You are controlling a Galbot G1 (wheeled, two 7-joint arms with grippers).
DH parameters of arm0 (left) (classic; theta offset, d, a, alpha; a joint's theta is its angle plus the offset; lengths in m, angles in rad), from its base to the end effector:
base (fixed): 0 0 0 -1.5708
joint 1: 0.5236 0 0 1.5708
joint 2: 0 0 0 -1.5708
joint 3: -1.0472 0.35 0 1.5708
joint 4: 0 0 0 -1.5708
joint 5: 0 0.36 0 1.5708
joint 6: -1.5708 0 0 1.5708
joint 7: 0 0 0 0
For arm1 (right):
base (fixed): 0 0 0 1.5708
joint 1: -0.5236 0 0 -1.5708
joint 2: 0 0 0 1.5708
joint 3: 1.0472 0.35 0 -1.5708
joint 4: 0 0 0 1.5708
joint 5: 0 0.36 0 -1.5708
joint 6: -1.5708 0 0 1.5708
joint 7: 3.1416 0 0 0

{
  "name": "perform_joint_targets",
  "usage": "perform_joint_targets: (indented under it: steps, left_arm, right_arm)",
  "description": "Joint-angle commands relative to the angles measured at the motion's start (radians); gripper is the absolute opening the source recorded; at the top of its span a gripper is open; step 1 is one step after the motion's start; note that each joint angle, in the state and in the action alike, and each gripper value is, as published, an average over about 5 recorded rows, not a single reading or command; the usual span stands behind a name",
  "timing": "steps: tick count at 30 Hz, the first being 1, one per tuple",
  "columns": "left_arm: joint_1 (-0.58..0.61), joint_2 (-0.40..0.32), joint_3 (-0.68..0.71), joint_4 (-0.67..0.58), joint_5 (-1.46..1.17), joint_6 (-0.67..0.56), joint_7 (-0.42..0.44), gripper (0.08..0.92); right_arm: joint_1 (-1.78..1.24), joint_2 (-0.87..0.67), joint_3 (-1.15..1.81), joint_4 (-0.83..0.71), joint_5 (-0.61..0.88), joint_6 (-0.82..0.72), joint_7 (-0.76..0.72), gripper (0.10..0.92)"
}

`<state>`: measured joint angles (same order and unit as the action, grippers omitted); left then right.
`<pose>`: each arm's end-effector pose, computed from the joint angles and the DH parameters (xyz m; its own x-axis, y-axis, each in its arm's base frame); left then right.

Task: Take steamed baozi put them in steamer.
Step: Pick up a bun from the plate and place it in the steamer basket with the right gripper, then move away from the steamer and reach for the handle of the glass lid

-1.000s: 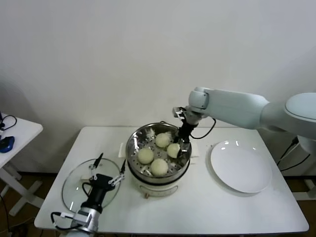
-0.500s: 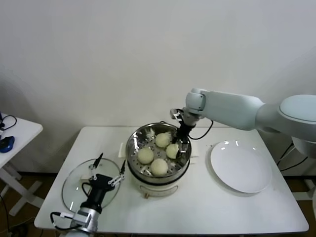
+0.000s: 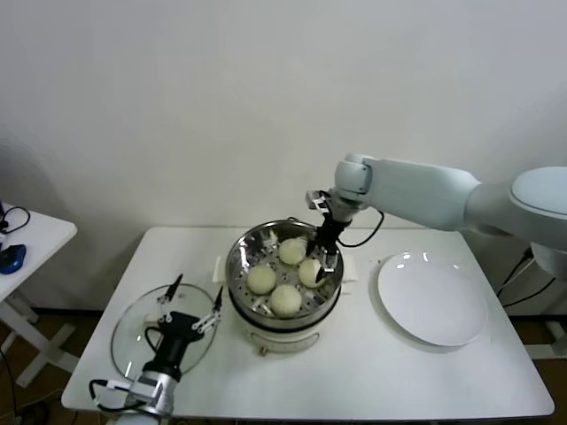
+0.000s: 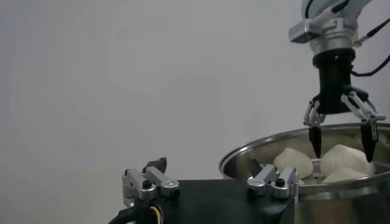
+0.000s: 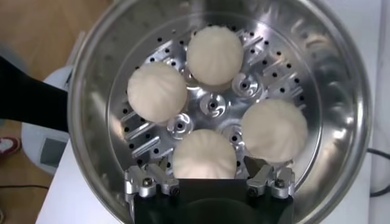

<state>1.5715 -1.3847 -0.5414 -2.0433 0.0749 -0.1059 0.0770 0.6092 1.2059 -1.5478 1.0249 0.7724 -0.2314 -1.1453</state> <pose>0.1864 0.0400 -0.3179 -0.9853 0.1683 -0.0280 0.1565 0.9568 0.2451 0.6083 0.0606 -0.0960 0.1010 -0.2996 0.9487 -0.9781 -0.2042 0.0396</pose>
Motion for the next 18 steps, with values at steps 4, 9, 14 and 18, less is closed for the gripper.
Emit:
perform_joint_targets:
  steps: [4, 9, 14, 18]
  left_arm:
    - [-0.001, 0.005, -0.016, 0.013, 0.006, -0.001, -0.010, 0.823]
    - [0.001, 0.006, -0.032, 0.008, 0.015, -0.003, -0.013, 0.823]
    - [0.001, 0.010, -0.039, 0.001, 0.034, -0.025, -0.026, 0.823]
    - [0.005, 0.008, -0.033, 0.001, 0.056, -0.050, -0.042, 0.823]
  right_arm:
    - [0.070, -0.125, 0.088, 0.121, 0.008, 0.031, 0.011, 0.823]
    - [0.040, -0.244, 0.208, 0.227, -0.016, 0.053, 0.083, 0.823]
    - [-0.032, -0.372, 0.343, 0.346, -0.062, 0.098, 0.214, 0.823]
    - [-0.107, -0.471, 0.437, 0.424, -0.109, 0.125, 0.329, 0.823]
